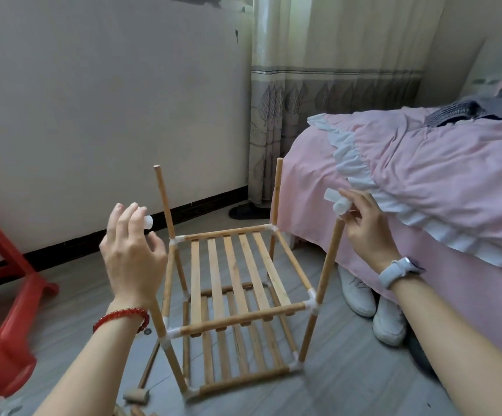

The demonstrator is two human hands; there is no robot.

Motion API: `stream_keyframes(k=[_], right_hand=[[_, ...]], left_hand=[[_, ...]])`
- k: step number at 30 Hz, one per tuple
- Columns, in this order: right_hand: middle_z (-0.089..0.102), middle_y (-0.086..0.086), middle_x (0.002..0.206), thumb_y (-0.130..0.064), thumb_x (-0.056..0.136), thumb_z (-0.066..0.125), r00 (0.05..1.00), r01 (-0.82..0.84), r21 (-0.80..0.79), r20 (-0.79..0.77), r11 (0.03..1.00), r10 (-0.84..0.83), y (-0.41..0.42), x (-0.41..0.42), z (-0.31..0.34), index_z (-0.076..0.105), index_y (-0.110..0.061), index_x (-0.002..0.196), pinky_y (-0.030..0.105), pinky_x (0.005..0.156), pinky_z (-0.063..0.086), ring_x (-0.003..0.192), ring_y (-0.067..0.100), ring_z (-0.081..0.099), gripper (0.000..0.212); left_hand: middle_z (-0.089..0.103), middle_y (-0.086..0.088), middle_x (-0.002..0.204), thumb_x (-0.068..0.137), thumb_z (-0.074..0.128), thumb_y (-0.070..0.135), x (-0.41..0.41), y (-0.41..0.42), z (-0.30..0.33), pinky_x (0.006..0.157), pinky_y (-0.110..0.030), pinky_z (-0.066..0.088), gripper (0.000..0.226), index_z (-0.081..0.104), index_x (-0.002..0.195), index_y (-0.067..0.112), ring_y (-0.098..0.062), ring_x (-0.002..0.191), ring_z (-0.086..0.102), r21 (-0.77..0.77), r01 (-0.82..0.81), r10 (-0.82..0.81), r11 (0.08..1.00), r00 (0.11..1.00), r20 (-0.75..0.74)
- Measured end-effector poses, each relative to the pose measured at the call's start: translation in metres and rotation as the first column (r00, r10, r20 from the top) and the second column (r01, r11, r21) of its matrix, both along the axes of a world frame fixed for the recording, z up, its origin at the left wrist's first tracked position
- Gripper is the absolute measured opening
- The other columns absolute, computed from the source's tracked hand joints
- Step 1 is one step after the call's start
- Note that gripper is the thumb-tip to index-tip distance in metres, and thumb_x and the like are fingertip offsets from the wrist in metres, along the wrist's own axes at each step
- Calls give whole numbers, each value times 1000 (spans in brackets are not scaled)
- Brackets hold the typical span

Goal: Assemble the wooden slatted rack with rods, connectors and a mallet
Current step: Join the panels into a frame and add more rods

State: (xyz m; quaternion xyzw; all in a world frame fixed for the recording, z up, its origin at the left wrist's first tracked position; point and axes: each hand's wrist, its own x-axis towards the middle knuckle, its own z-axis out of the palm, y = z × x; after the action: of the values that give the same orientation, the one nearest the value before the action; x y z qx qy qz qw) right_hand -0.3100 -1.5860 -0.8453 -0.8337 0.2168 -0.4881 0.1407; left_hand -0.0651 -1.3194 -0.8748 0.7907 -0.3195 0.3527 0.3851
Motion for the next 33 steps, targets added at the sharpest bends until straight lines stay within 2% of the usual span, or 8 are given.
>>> stream_keyframes(k=[3, 6, 15, 21, 23, 25, 28, 33], right_hand=[[56, 18, 119, 8, 85, 57, 1000, 15, -47, -19, 999, -16, 0, -2, -7, 56, 2, 123, 22, 87, 43, 106, 26, 55, 38], [58, 18, 119, 15, 78, 52, 999, 32, -163, -15, 986, -34, 2, -1, -15, 57, 3, 122, 18, 96, 38, 114, 21, 48, 45], [58, 21, 114, 12, 82, 53, 972, 235, -23, -9, 972, -235, 16, 16, -13, 55, 2, 123, 47, 79, 49, 100, 42, 58, 42], [54, 19, 119, 9, 84, 50, 977, 157, 63, -156, 986, -146, 21, 11, 3, 52, -1, 128, 33, 79, 44, 105, 35, 55, 46], [55, 10, 120, 10, 85, 44, 995, 31, 271, -104, 962, -3, 16, -2, 9, 55, -5, 127, 18, 80, 43, 108, 24, 53, 46], [57, 5, 115, 2, 90, 43, 994, -103, 513, 88, 852, 67, 17, -10, 19, 60, -6, 121, 10, 77, 43, 105, 17, 53, 36], [60, 4, 109, -19, 93, 52, 970, -188, 651, 242, 735, 35, 15, 6, 33, 60, -13, 114, 19, 74, 45, 98, 18, 56, 23], [60, 5, 86, -10, 95, 47, 998, -61, 735, 43, 676, 43, -1, 48, 35, 62, -4, 117, 13, 50, 45, 68, 15, 56, 27]], left_hand=[[57, -18, 126, 77, 58, -12, 1, 2, -2, 91, -55, 40, 43, 56, 119, -2, -35, 128, 44, 3, -16, 16, 1000, 1000, 15], [58, -19, 124, 77, 56, -16, 3, 4, -4, 89, -55, 42, 43, 57, 118, -3, -36, 125, 45, 15, 6, -6, 1000, 999, 35], [60, -18, 120, 75, 56, -17, 3, 0, -3, 86, -54, 41, 44, 59, 117, -3, -36, 122, 49, 57, -18, 15, 998, 998, 53], [60, -19, 123, 76, 63, -13, 6, 11, -5, 86, -53, 44, 48, 57, 123, -4, -36, 122, 49, 55, 40, -41, 998, 999, 27], [60, -18, 124, 78, 65, -10, 4, 14, -1, 94, -46, 41, 47, 57, 124, -4, -34, 123, 48, 48, 100, -100, 994, 995, 8], [60, -16, 124, 83, 65, -3, 0, 15, 8, 102, -35, 34, 41, 59, 123, -2, -30, 124, 46, -4, 156, -156, 988, 985, -68], [60, -6, 122, 92, 58, 14, -5, 14, 26, 104, -29, 34, 26, 65, 115, 4, -17, 122, 45, -217, 167, -225, 962, 934, -277], [56, -6, 125, 91, 54, 33, 19, 4, 39, 100, -39, 43, 33, 59, 119, 17, -24, 113, 54, -463, 39, -377, 886, 642, -668]])
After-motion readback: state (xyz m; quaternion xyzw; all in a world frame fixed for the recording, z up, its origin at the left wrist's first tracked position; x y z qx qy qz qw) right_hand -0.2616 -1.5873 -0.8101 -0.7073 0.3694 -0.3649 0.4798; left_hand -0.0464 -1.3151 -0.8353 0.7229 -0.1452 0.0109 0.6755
